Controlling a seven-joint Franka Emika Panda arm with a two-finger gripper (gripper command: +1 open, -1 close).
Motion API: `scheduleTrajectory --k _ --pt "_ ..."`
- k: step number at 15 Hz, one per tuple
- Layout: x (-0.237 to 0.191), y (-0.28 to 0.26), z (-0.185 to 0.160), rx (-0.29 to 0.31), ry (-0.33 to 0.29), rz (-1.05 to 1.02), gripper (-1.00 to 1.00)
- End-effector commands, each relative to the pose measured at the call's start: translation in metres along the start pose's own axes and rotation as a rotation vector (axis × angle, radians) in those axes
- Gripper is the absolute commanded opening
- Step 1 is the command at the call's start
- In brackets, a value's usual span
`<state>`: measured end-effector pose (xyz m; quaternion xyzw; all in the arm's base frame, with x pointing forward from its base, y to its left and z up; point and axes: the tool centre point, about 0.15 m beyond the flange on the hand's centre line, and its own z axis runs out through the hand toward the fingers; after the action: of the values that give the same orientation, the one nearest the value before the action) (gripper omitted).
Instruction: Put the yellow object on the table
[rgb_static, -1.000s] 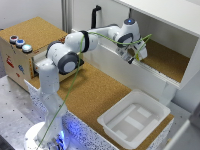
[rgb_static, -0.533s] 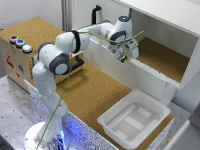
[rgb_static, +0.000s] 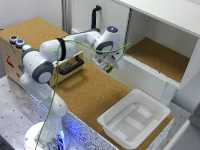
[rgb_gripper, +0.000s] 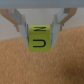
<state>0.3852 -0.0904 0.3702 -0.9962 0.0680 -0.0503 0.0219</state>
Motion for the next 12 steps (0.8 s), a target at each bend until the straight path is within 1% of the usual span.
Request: scheduleTrajectory --k 1,4,8,9,10,11,12 --pt "-0.047 -0.011 0.056 -0.013 -0.007 -0.096 -1.0" --pt "-0.059 -0.011 0.092 -0.007 -0.044 -0.131 -1.0" --pt "-0.05 -0.016 0.125 -0.049 -0.014 -0.187 -1.0" --pt "-0.048 -0.021 0.134 -0.081 0.015 -0.238 -1.0" --pt "-0.049 -0.025 0.137 -0.128 0.079 -0.279 -1.0" --pt "-0.048 -0.025 0.141 -0.145 0.102 -0.264 -1.0" --pt "-0.047 -0.026 0.148 -0.157 0.103 -0.245 -1.0"
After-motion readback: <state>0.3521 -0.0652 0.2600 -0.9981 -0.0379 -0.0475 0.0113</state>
